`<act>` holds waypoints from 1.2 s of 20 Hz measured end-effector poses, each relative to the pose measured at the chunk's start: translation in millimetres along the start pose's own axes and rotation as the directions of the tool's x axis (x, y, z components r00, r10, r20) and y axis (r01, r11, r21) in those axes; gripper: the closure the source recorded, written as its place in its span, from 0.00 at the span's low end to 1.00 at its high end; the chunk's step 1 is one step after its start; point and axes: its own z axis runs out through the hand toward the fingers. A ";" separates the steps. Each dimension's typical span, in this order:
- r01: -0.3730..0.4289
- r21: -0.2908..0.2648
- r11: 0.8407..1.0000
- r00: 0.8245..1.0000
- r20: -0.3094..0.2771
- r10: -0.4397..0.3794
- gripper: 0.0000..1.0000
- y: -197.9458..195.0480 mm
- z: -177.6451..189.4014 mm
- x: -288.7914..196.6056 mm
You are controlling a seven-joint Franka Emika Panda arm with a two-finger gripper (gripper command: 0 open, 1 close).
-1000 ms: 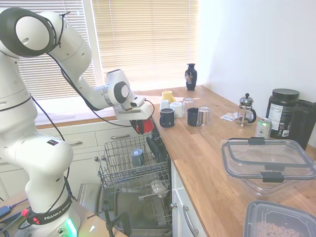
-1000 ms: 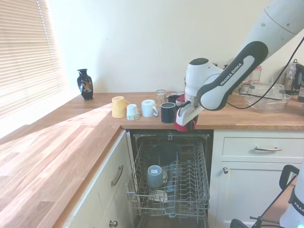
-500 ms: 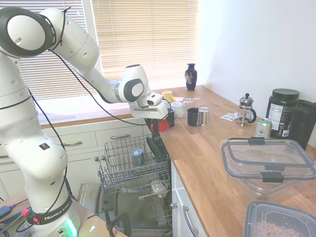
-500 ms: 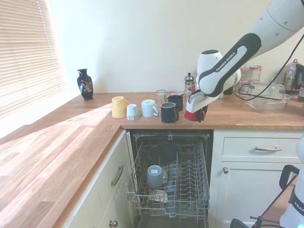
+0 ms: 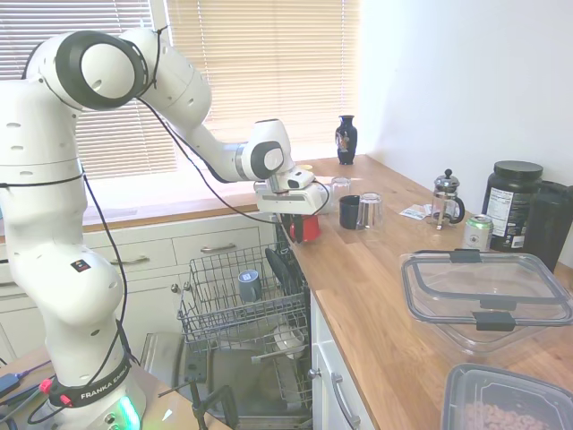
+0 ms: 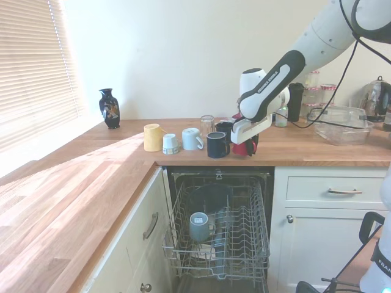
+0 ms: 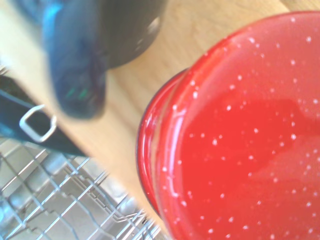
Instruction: Move a mug from dishwasher to table
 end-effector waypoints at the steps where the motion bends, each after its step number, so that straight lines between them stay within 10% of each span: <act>1: -0.003 -0.005 1.000 1.000 0.005 0.003 1.00 -2.2 3.2 4.7; 4: -0.011 -0.016 1.000 1.000 0.022 0.011 1.00 -8.6 8.6 16.5; 5: -0.014 -0.019 1.000 0.999 0.038 0.015 0.00 -10.1 10.0 19.3; 24: -0.055 -0.058 0.997 0.996 0.072 0.060 0.00 -25.7 19.8 43.4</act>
